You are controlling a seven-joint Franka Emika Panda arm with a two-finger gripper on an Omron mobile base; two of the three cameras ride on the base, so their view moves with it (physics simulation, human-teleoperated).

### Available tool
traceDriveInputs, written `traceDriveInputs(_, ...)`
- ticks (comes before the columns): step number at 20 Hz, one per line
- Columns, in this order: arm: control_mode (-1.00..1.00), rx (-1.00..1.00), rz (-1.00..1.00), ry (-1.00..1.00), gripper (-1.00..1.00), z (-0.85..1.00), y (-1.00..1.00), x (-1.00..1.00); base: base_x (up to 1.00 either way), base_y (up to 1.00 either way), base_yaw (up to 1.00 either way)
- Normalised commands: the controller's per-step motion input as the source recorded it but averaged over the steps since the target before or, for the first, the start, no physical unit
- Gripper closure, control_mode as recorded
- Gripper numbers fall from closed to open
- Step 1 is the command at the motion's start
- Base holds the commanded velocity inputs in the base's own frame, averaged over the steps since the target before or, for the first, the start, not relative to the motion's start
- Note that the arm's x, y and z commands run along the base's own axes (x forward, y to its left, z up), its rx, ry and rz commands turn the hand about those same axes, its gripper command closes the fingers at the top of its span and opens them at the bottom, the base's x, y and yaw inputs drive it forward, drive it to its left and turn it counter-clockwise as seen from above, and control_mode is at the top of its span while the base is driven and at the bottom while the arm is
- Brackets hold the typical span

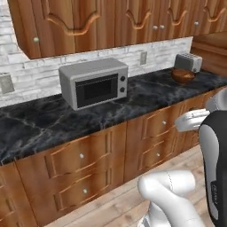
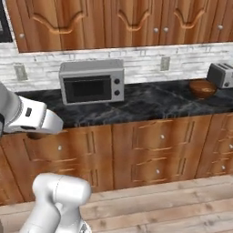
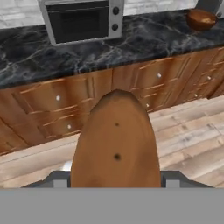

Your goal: Take the kiwi, potato, and chicken drumstick from the freezer and place them in the bowl on the counter.

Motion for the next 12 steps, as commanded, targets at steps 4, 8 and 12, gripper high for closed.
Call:
traceDriveInputs(4,1.0,0.0,0.0,0.0,1.0,0.0,0.0,0.0,1.0,-0.99,-0.13)
traceDriveInputs(8,1.0,0.0,0.0,0.0,1.0,0.0,0.0,0.0,1.0,-1.0,0.17)
traceDriveInputs(12,1.0,0.0,0.0,0.0,1.0,0.0,0.0,0.0,0.99,-1.0,0.3)
